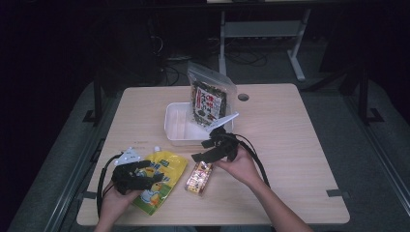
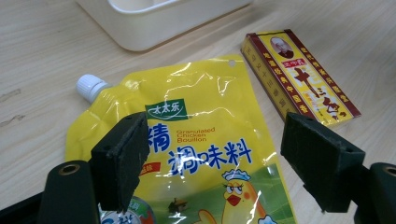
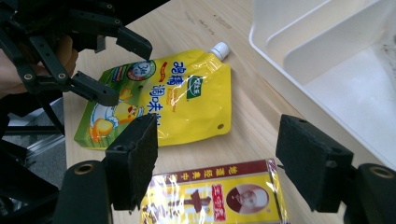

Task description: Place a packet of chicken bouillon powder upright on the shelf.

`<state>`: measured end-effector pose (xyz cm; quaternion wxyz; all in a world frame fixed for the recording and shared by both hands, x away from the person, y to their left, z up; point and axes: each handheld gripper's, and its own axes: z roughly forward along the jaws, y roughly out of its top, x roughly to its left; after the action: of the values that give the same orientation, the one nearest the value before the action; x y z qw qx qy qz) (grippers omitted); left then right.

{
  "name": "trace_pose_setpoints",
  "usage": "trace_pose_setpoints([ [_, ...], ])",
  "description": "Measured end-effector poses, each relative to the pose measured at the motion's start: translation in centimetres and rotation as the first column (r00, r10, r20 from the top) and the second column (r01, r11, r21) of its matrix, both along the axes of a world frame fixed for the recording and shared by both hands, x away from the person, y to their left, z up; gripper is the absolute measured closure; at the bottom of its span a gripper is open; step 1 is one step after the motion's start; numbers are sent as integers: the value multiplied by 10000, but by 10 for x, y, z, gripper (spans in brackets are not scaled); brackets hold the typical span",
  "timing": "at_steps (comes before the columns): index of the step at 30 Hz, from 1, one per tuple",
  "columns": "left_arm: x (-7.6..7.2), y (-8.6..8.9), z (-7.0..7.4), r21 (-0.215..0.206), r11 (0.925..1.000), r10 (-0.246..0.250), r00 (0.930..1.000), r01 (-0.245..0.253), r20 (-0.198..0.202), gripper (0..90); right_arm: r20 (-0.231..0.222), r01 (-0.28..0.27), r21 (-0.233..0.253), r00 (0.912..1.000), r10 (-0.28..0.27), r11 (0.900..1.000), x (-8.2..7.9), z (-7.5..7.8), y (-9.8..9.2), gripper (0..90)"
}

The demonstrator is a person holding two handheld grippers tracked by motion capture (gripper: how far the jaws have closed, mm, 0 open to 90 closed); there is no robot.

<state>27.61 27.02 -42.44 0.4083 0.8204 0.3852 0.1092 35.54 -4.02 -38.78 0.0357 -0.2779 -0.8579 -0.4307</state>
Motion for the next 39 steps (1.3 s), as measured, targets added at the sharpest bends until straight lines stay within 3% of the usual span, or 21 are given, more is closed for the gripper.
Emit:
trace_pose_setpoints([
  [18,1,4,-1,103,9998,157,9999,-157,-55,238,-446,-252,-300,9987,239,9992,11,-5,29,290],
  [36,1,4,-1,186,9997,157,9999,-156,-66,238,-759,-233,-1008,9970,157,9946,19,-15,46,297],
  [39,1,4,-1,175,9997,177,9998,-175,-76,238,-940,-223,-1324,9955,99,9909,20,-18,52,299],
])
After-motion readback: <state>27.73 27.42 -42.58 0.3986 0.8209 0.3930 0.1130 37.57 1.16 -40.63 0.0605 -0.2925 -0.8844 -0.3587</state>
